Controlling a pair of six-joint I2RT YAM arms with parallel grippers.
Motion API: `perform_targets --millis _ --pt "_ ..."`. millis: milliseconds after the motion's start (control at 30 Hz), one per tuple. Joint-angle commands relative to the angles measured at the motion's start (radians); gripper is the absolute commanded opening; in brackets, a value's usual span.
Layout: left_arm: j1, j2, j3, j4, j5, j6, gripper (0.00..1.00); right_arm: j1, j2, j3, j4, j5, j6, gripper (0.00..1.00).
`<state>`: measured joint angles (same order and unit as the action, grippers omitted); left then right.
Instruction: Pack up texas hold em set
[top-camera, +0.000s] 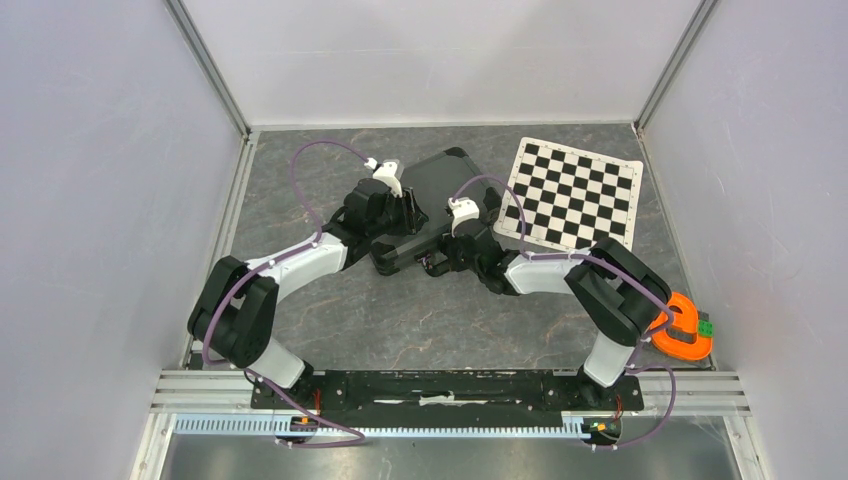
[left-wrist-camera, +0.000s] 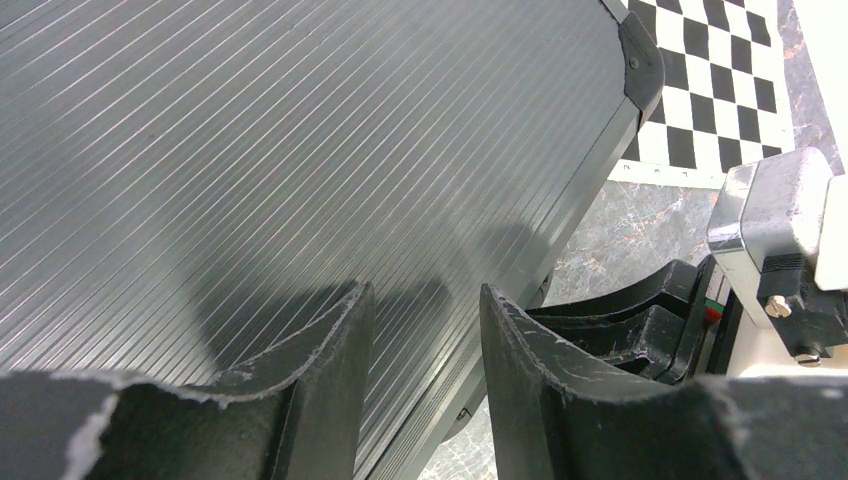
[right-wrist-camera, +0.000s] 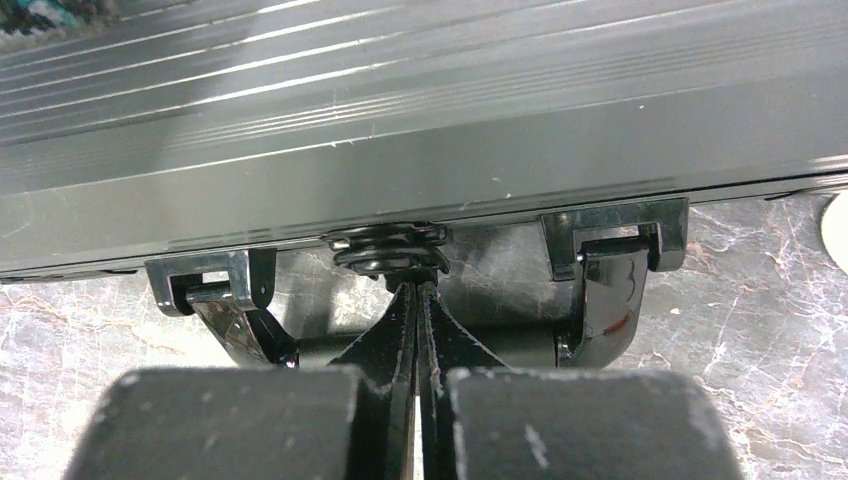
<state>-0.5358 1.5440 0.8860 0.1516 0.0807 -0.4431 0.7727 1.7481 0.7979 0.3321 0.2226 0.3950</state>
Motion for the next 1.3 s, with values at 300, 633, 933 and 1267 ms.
perform_targets --millis 300,633,933,1267 --pt "-0.006 0.069 -0.038 -0.215 -0.018 0.053 0.5 -0.008 0.111 -0.013 0.015 0.05 0.018 0.0" --pt "-0.006 0.068 -0.037 -0.215 -0.02 0.053 0.51 -0.006 0.018 -0.087 0.077 0.046 0.028 0.0" --pt "-0.006 -0.036 -0.086 -0.162 -0.032 0.07 0.51 -0.007 -0.345 -0.22 0.046 0.123 -0.061 0.0" --pt "-0.006 -0.415 -0.134 -0.24 -0.235 0.003 0.63 -0.015 -0.754 -0.334 -0.185 0.489 -0.123 0.07"
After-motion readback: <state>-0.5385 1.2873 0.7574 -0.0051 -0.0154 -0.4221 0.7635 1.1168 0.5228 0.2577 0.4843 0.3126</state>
